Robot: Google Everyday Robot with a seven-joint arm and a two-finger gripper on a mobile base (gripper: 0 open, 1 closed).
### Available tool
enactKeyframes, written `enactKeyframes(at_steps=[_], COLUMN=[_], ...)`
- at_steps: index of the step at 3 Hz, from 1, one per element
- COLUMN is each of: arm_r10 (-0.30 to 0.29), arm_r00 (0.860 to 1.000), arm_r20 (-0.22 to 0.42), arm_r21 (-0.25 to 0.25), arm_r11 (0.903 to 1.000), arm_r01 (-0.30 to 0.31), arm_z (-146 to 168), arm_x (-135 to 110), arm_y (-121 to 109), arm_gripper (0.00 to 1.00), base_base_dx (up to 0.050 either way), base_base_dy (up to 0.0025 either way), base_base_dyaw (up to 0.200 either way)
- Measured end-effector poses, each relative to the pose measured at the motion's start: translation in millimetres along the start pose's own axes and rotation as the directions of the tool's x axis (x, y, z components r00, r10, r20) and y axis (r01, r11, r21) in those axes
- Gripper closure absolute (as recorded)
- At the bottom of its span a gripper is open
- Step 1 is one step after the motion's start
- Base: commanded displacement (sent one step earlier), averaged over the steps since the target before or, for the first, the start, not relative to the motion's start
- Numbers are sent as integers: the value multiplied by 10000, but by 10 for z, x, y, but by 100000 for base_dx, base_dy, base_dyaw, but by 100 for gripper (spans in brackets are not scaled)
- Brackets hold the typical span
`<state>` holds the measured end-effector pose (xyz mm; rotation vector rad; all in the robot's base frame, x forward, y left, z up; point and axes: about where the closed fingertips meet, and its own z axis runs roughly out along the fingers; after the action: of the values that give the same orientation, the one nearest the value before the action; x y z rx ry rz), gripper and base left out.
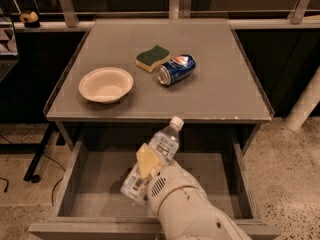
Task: Place blue plastic bottle into top drawer
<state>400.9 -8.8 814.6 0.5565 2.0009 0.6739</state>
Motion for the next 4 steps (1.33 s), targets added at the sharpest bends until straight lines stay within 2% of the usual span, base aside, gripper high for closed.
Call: enactKeyframes(at_steps=[1,2,4], arm_r10=[409,410,943], arm_r00=[9975,9975,9922], arm_r20=[-578,-578,-820], arm_r21=[556,556,1141], arm_r11=[9977,9977,9899], arm_r01=[-377,-378,-847], arm_z=[113,114,165], arm_x=[218,218,375], arm_y=[-337,-337,-680], arm_gripper=[100,100,100], base_base_dx=[0,0,0], base_base_dy=[0,0,0], base_base_dyaw=[0,0,0])
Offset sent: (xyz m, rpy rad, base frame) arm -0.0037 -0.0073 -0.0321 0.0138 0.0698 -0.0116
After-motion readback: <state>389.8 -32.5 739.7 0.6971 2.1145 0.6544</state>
